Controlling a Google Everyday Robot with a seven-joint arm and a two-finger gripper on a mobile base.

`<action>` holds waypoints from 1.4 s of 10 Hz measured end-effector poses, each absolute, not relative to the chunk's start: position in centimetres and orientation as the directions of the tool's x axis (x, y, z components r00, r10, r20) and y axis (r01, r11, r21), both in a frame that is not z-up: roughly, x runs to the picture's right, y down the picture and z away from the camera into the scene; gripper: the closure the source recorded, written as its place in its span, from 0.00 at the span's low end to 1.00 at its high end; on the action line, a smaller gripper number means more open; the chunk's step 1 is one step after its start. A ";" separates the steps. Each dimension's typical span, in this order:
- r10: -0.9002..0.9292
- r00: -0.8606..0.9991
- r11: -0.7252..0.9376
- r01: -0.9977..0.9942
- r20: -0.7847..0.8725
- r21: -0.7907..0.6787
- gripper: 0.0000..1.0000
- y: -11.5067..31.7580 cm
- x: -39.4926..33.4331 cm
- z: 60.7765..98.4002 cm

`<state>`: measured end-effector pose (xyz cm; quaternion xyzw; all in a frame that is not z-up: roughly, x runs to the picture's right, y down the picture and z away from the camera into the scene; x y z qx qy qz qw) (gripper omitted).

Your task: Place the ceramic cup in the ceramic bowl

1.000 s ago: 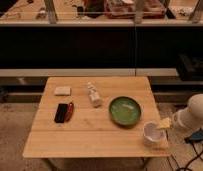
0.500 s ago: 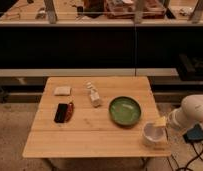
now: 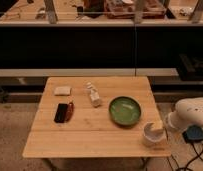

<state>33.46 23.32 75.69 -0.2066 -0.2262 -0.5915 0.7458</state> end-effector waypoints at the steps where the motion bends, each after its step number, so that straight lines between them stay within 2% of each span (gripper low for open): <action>1: -0.786 0.172 0.192 0.981 0.593 -0.030 0.30 24.3 33.2 77.1; 2: -0.788 0.173 0.195 0.980 0.591 -0.027 0.35 24.6 32.9 77.5; 4: -0.796 0.179 0.197 0.980 0.578 -0.031 0.56 24.8 32.8 78.0; 5: -0.801 0.175 0.194 0.981 0.572 -0.028 0.66 24.2 32.5 77.8; 6: -0.811 0.166 0.185 0.982 0.561 -0.022 0.80 22.4 31.8 77.4; 7: -0.820 0.161 0.182 0.983 0.550 -0.017 0.86 21.1 31.3 76.8; 8: -0.829 0.160 0.181 0.983 0.536 -0.013 0.91 19.4 30.7 76.1; 12: -0.848 0.147 0.172 0.985 0.509 0.004 0.91 13.6 28.1 74.6; 14: -0.856 0.134 0.161 0.987 0.499 0.011 0.91 10.9 27.3 72.0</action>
